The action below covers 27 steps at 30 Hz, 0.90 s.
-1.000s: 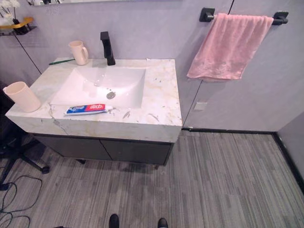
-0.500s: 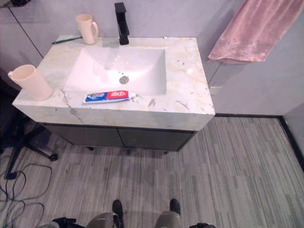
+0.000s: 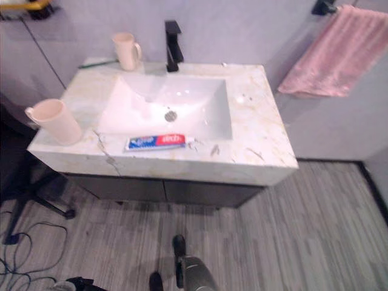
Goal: Organize the bathroom.
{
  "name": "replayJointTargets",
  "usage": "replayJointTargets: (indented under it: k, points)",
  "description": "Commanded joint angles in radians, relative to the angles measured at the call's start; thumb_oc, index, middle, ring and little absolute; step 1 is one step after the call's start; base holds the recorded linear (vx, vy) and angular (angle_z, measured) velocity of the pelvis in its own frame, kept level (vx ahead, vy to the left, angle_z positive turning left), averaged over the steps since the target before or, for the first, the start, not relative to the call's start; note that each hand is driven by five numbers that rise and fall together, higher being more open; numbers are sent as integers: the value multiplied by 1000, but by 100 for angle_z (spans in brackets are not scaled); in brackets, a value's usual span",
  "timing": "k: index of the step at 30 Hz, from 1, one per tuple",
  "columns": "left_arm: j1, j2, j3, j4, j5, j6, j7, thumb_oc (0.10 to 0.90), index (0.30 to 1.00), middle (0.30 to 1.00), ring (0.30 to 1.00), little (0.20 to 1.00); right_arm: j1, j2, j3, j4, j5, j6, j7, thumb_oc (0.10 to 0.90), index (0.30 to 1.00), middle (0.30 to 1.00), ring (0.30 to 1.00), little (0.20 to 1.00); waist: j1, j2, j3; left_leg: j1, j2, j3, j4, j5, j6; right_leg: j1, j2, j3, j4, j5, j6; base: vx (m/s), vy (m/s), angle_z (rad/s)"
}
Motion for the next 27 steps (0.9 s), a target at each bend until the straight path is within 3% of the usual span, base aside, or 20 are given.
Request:
replayJointTargets:
  k: [1, 3, 5, 8, 10, 13, 14, 16, 19, 20, 23, 27]
  points:
    - [20, 64, -2, 9, 13, -12, 6, 800, 900, 900, 900, 900, -14, -43, 3, -10, 23, -24, -13, 800, 900, 900, 900, 900, -2, 9, -15, -112, -14, 52, 211, 9, -57, 127, 22, 16, -34, -49, 53, 152, -164, 10]
    - [14, 67, 3, -1, 12, -11, 3, 800, 900, 900, 900, 900, -15, -44, 13, -21, 36, -31, -23, 800, 900, 900, 900, 900, 1, 3, -14, -167, 1, 52, 354, 81, -80, 156, 18, 18, -56, -50, 32, 93, -158, 5]
    - [8, 71, 17, -27, -13, -6, 23, 800, 900, 900, 900, 900, -14, -44, 17, -45, 49, -25, -40, 800, 900, 900, 900, 900, 5, -12, -10, -241, 23, 68, 502, 82, -85, 186, 1, -3, -74, -46, 18, 65, -137, 6]
    - [12, 84, 53, -51, -37, 8, 51, 800, 900, 900, 900, 900, -29, -46, 12, -45, 59, -27, -48, 800, 900, 900, 900, 900, 16, -18, -18, -220, 69, 105, 381, 27, -54, 207, -3, -31, -72, -56, 22, 108, -53, 20]
    - [17, 99, 88, -51, -91, 4, 123, 800, 900, 900, 900, 900, -45, -46, 12, -33, 60, -33, -56, 800, 900, 900, 900, 900, 20, -11, -20, -177, 97, 111, 214, 40, -50, 209, 1, -33, -56, -77, 31, 91, 46, 20]
    - [15, 102, 119, -33, -139, -18, 216, 800, 900, 900, 900, 900, -52, -47, 20, -34, 64, -39, -59, 800, 900, 900, 900, 900, 17, -4, -27, -135, 92, 86, 150, 51, -50, 198, 1, -22, -45, -82, 36, 39, 47, -2]
    - [14, 106, 146, -24, -264, -38, 355, 800, 900, 900, 900, 900, -52, -46, 22, -41, 61, -35, -61, 800, 900, 900, 900, 900, 17, 0, -28, -114, 95, 82, 122, 63, -59, 201, -1, -23, -46, -82, 42, 38, 27, 3]
    - [8, 120, 234, 6, -369, -84, 502, 800, 900, 900, 900, 900, -44, -38, 28, -41, 92, -27, -68, 800, 900, 900, 900, 900, 22, -5, -33, -91, 99, 90, 101, 64, -61, 222, -4, -33, -66, -79, 48, 54, 0, 7]
    - [12, 121, 279, 19, -440, -131, 572, 800, 900, 900, 900, 900, -39, -29, 30, -39, 101, -26, -72, 800, 900, 900, 900, 900, 26, -10, -35, -78, 100, 89, 87, 65, -61, 231, -5, -38, -72, -77, 50, 29, -13, 10]
    - [19, 120, 339, 29, -529, -188, 640, 800, 900, 900, 900, 900, -27, -16, 32, -39, 114, -23, -80, 800, 900, 900, 900, 900, 32, -18, -38, -69, 101, 94, 79, 64, -62, 242, -5, -42, -79, -78, 53, 28, -16, 13]
    - [33, 117, 374, 48, -542, -223, 640, 800, 900, 900, 900, 900, -17, -6, 26, -36, 117, -17, -84, 800, 900, 900, 900, 900, 38, -26, -46, -60, 103, 97, 59, 70, -64, 253, -4, -45, -91, -75, 57, 12, 0, 12]
    - [42, 111, 375, 71, -516, -207, 600, 800, 900, 900, 900, 900, -14, -5, 18, -31, 108, -16, -83, 800, 900, 900, 900, 900, 36, -27, -54, -47, 105, 99, 28, 77, -62, 256, -1, -41, -97, -75, 59, 5, 41, 6]
